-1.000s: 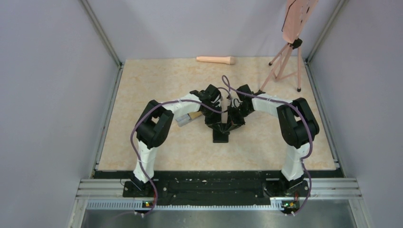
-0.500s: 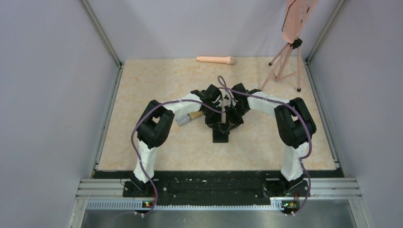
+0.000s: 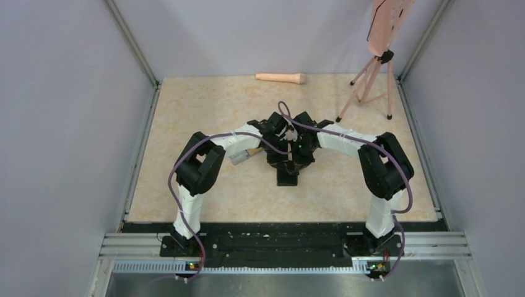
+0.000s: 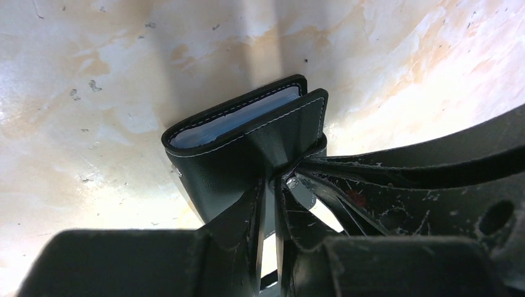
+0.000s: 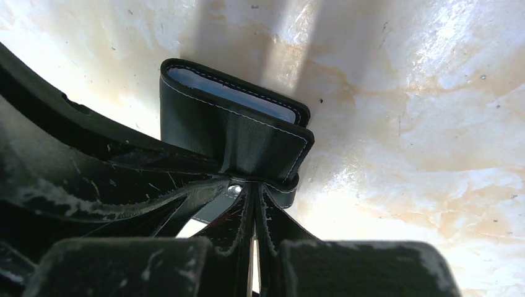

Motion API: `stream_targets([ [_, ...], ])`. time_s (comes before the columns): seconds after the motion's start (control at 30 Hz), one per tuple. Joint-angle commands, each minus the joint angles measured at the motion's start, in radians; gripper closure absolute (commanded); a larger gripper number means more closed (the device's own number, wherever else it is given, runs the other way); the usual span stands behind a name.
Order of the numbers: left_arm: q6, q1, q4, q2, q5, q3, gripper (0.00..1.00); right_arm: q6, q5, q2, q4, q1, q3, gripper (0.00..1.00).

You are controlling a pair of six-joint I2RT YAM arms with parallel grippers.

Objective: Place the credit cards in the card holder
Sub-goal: Close the card holder at the center of the board, then reset both arms

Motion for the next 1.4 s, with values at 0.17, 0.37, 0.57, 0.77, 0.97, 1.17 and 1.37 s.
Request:
stream_targets([
  [0.17,0.019,-0.044,-0.045,0.069,-0.130,-0.114,0.82,0.006,0.129,0.122,0.182,0.111,-0.249,1.00],
  [0.37,0.037,-0.043,0.027,-0.087,-0.153,-0.128,0.72,0.000,0.047,-0.011,0.180,0.107,-0.182,1.00],
  [0.57,0.030,-0.022,0.091,-0.271,-0.172,-0.111,0.62,0.028,0.016,-0.162,0.133,0.065,-0.085,0.82],
  [0.77,-0.043,0.078,0.235,-0.439,-0.086,-0.214,0.49,0.067,-0.025,-0.320,0.134,-0.026,-0.079,0.50],
  [0.97,-0.185,0.274,0.544,-0.645,0.064,-0.467,0.33,0.081,-0.119,-0.434,0.169,-0.176,-0.133,0.29],
  [1.17,-0.183,0.438,0.592,-0.802,0.109,-0.571,0.22,0.156,-0.283,-0.522,0.301,-0.384,-0.240,0.10],
  [1.37,-0.154,0.600,0.678,-0.847,0.208,-0.643,0.07,0.152,-0.315,-0.508,0.343,-0.481,-0.253,0.03],
])
